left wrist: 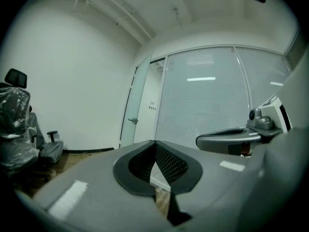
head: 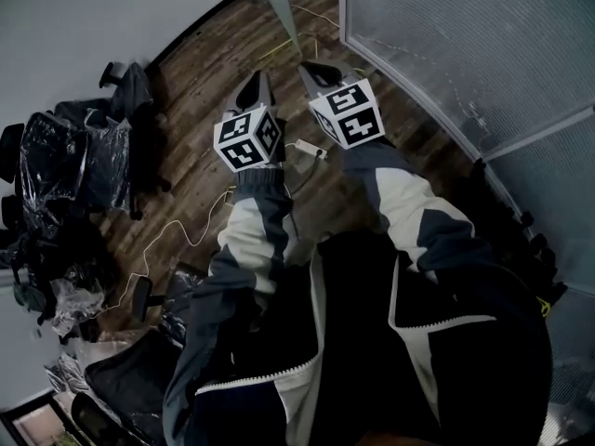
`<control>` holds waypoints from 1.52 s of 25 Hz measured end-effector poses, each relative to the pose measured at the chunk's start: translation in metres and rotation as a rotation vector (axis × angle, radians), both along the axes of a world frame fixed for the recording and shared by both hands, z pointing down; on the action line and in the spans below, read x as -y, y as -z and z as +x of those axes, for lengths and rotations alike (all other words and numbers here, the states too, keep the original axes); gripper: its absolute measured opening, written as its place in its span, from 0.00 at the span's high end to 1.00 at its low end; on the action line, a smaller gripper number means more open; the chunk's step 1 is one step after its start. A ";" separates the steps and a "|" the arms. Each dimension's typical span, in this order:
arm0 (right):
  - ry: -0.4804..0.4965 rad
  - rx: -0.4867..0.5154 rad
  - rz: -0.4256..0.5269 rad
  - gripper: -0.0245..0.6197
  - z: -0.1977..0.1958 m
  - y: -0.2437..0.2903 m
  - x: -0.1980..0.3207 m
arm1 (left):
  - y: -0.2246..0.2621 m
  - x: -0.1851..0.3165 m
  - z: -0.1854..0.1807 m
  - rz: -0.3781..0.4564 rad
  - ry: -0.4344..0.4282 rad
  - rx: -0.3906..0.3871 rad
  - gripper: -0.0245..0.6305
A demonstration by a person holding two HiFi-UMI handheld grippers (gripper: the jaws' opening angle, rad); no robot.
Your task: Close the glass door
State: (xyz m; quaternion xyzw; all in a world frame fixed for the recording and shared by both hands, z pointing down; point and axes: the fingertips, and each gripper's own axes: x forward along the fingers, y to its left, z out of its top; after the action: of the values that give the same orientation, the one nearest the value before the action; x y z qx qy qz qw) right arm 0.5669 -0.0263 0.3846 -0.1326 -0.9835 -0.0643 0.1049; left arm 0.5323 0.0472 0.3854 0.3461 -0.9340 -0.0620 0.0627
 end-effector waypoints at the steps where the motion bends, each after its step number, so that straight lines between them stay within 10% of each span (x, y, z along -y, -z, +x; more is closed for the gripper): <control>1: -0.002 -0.005 0.002 0.95 -0.006 -0.003 -0.005 | -0.002 -0.006 -0.005 -0.002 -0.002 0.001 0.96; 19: 0.120 -0.049 0.007 0.95 -0.108 -0.023 -0.056 | -0.031 -0.066 -0.082 -0.008 0.094 -0.026 0.96; 38: 0.315 0.012 -0.030 0.95 -0.334 -0.004 0.032 | -0.016 0.025 -0.294 -0.110 0.286 -0.010 0.96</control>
State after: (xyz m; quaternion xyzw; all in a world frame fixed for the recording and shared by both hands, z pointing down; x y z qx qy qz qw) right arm 0.2329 -0.0581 0.3886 -0.2865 -0.9520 -0.0660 0.0855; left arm 0.2382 0.0222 0.4017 0.2055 -0.9754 -0.0209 0.0767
